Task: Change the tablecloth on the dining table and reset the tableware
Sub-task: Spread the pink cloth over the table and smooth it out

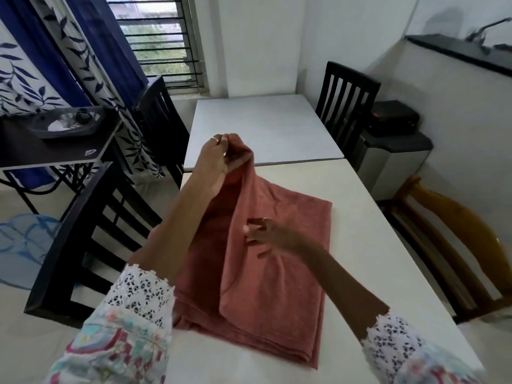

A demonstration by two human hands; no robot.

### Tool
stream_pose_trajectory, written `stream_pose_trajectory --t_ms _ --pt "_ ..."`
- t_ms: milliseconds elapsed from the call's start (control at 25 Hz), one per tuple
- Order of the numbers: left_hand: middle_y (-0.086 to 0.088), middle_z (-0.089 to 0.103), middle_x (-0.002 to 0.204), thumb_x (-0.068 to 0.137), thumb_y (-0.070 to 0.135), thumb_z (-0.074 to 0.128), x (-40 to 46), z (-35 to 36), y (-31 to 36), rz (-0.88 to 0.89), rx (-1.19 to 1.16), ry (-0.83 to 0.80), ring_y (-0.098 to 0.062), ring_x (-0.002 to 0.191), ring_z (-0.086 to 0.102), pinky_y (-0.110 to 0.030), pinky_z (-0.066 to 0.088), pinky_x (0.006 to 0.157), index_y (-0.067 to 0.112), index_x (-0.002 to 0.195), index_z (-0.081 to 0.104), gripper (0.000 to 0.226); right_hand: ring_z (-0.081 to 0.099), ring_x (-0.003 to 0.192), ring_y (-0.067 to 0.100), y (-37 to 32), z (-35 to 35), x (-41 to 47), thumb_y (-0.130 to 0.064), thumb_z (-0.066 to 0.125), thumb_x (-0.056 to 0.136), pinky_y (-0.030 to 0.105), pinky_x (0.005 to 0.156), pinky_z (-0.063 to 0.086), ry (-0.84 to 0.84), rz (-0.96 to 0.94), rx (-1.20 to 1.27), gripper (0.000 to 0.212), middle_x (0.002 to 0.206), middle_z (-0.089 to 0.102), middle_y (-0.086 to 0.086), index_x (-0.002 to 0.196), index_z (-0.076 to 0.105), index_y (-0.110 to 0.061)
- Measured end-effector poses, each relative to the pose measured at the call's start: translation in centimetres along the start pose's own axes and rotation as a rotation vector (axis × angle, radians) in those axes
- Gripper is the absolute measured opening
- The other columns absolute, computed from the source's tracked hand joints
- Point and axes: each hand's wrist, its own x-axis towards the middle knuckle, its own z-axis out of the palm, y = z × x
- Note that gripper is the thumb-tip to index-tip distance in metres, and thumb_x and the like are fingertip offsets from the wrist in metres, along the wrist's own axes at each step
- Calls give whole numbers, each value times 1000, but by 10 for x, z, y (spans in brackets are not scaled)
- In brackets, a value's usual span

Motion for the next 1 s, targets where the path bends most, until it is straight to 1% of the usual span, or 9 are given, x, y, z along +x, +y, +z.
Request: stream_pose_trajectory --t_ms 160,240,320,360,440,640,800,880,1000 --pt "-6 51 77 101 11 34 -1 -3 38 120 -197 74 -13 70 54 -30 58 64 7 80 50 27 58 90 15 -15 12 24 -31 62 89 23 65 50 351 -19 95 39 112 63 3 121 57 -10" --pt "-3 56 85 96 41 47 11 -33 49 234 656 124 -13 81 55 -33 51 76 15 88 57 29 56 86 16 -34 -26 23 -12 50 92 16 58 45 677 -163 109 21 100 64 2 106 64 -9" --pt "-10 56 124 69 74 59 15 -46 43 141 1531 -1 -24 117 47 -40 41 100 23 126 51 78 55 75 12 -73 -62 10 -8 48 88 16 57 39 754 -308 -13 18 79 61 -4 88 63 -18" --pt "-11 42 142 58 75 67 13 -41 35 165 1653 -131 -27 132 34 -40 32 109 27 144 29 106 53 67 7 -98 -72 -1 -12 53 87 16 57 38 686 -364 -187 14 71 58 -7 81 62 -21" --pt "-7 44 138 63 45 82 -1 -8 16 296 1353 -366 -21 129 37 -16 30 101 20 150 7 118 46 58 -1 -139 -70 -11 -15 60 83 16 56 35 575 -469 -458 20 62 53 -10 65 58 -23" --pt "-12 64 89 76 1 46 20 15 11 416 1140 4 -28 89 57 -29 38 72 4 96 61 24 55 84 15 -55 -22 11 -18 70 77 24 79 45 968 -522 -202 36 98 59 4 108 54 -9" --pt "-12 63 81 74 6 39 28 11 18 173 661 121 -26 80 60 -40 51 75 6 91 61 28 58 96 19 64 37 19 -11 62 84 24 86 42 608 -69 -272 36 106 57 4 116 49 -1" --pt "-18 66 97 77 7 40 27 6 19 102 536 135 -32 90 65 -44 55 83 6 99 61 31 56 89 8 64 59 11 -11 66 84 29 82 47 519 -115 -93 37 104 56 2 114 47 -1" --pt "-12 66 97 88 5 42 18 7 15 -9 392 136 -23 88 65 -31 55 74 5 106 58 24 32 129 4 41 73 17 -40 75 72 28 106 37 643 -186 -39 94 144 33 -3 141 23 -4"
